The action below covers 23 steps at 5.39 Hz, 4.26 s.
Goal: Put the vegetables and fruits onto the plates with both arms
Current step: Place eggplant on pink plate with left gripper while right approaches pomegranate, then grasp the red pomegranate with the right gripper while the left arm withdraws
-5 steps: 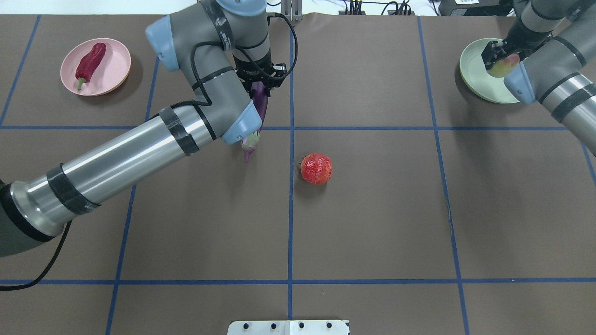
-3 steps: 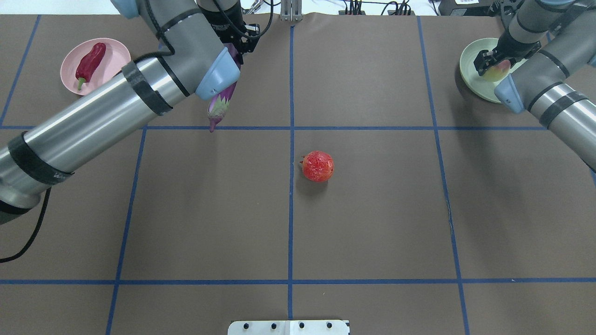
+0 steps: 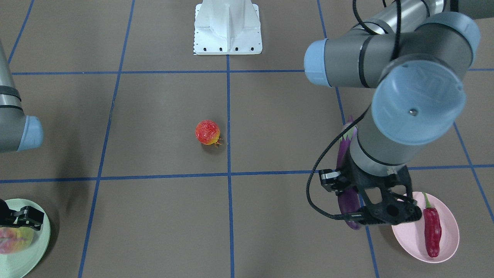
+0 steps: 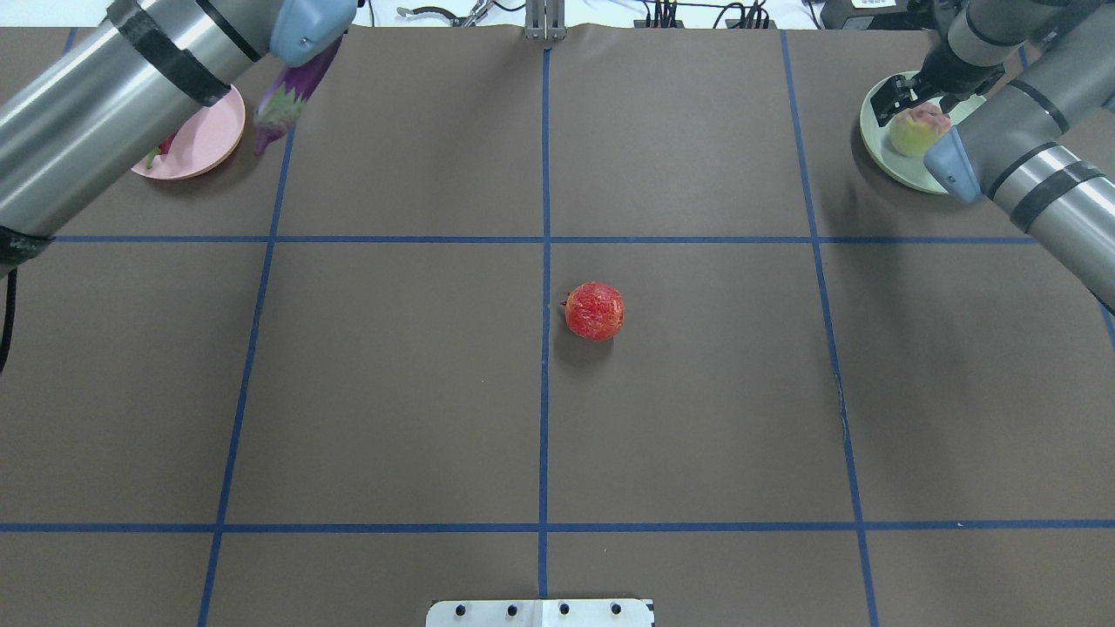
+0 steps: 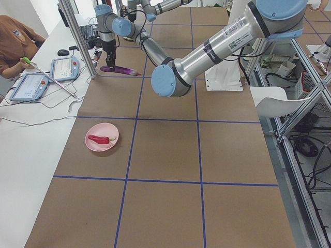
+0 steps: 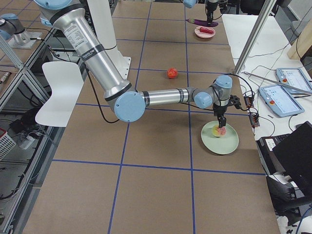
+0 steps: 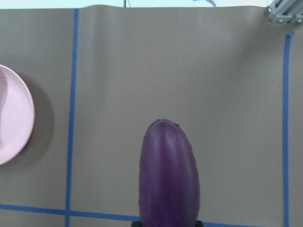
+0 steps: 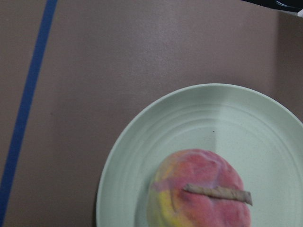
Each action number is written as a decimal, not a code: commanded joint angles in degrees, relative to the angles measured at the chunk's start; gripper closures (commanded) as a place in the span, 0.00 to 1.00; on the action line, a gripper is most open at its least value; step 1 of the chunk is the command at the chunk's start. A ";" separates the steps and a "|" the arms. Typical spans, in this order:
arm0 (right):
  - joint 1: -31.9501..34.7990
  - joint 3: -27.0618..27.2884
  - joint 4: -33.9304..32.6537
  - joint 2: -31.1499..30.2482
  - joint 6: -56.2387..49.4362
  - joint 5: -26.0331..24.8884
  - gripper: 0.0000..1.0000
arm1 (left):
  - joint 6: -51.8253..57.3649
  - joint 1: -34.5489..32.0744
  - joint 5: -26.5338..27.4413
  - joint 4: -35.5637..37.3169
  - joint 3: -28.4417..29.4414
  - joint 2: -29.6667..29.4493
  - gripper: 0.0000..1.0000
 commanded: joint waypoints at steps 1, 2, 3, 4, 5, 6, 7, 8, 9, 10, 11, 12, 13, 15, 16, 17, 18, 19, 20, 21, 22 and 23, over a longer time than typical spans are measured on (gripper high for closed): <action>0.77 14.69 -17.44 -0.11 1.00 5.13 0.00 | 6.69 -3.24 0.41 -8.54 11.34 0.00 1.00; -0.27 20.08 -21.20 -0.19 7.70 6.01 0.00 | 6.61 -3.25 1.54 -12.35 15.32 0.09 1.00; -3.67 22.40 -21.15 -0.20 15.43 6.63 0.00 | 6.18 -3.34 5.03 -15.87 19.62 0.09 1.00; -7.02 25.55 -20.89 -0.20 22.73 6.37 0.00 | 5.74 -3.34 8.81 -21.21 24.02 0.96 1.00; -10.36 28.80 -20.97 -0.80 26.98 5.85 0.00 | 5.56 -3.25 13.37 -23.79 27.28 0.97 1.00; -14.13 31.36 -21.06 -0.72 30.67 3.93 0.00 | 5.38 -3.25 15.77 -26.51 29.31 1.49 1.00; -16.60 32.95 -21.15 -0.72 32.80 1.99 0.00 | 3.29 -2.12 16.49 -29.15 30.73 2.11 1.00; -17.85 33.32 -21.15 -0.20 35.34 0.76 0.00 | -0.21 0.94 18.76 -33.09 31.18 3.85 1.00; -18.64 33.49 -21.15 -0.02 35.54 0.66 0.00 | -1.11 2.71 20.87 -34.17 31.61 4.74 1.00; -19.69 34.10 -21.15 0.07 35.63 0.13 0.00 | -0.69 3.07 21.41 -36.88 31.79 6.84 1.00; -20.14 34.37 -21.15 0.15 36.85 0.04 0.00 | 0.80 3.16 21.42 -37.08 31.71 7.29 0.21; -21.54 34.29 -21.15 1.11 39.30 -1.00 0.00 | 2.29 2.82 21.76 -37.09 31.27 7.56 0.00; -24.25 34.11 -21.15 1.12 39.59 -2.84 0.00 | 4.48 1.59 21.59 -36.48 29.53 7.47 0.00; -29.10 33.50 -20.36 2.87 42.49 -5.93 0.00 | 4.68 0.01 18.80 -29.14 21.65 7.39 0.00; -29.72 31.84 -20.36 4.79 43.53 -6.02 0.00 | 4.68 -0.87 14.43 -26.39 18.29 7.56 0.00; -30.94 28.17 -20.36 6.82 44.24 -7.07 0.00 | 4.68 -0.97 13.95 -25.75 17.04 7.56 0.00; -31.48 26.66 -20.01 7.18 44.25 -8.30 0.00 | 4.68 -1.49 13.25 -25.57 16.59 7.65 0.00; -32.00 23.60 -15.13 7.36 44.59 -8.39 0.00 | 4.68 -1.93 9.94 -22.61 13.81 7.65 0.00; -32.10 21.91 -13.61 7.97 45.03 -8.40 0.00 | 4.59 -2.02 9.90 -20.32 11.60 7.74 0.00; -32.62 21.81 -13.50 8.07 44.95 -8.40 0.00 | 4.68 -2.02 9.82 -20.30 10.28 8.69 0.00; -32.89 21.28 -13.50 8.07 44.86 -8.57 0.00 | 4.68 -2.02 9.73 -19.08 7.83 9.84 0.00; -33.06 20.93 -13.50 8.15 44.77 -8.57 0.00 | 4.68 -2.11 9.73 -17.85 6.84 9.93 0.00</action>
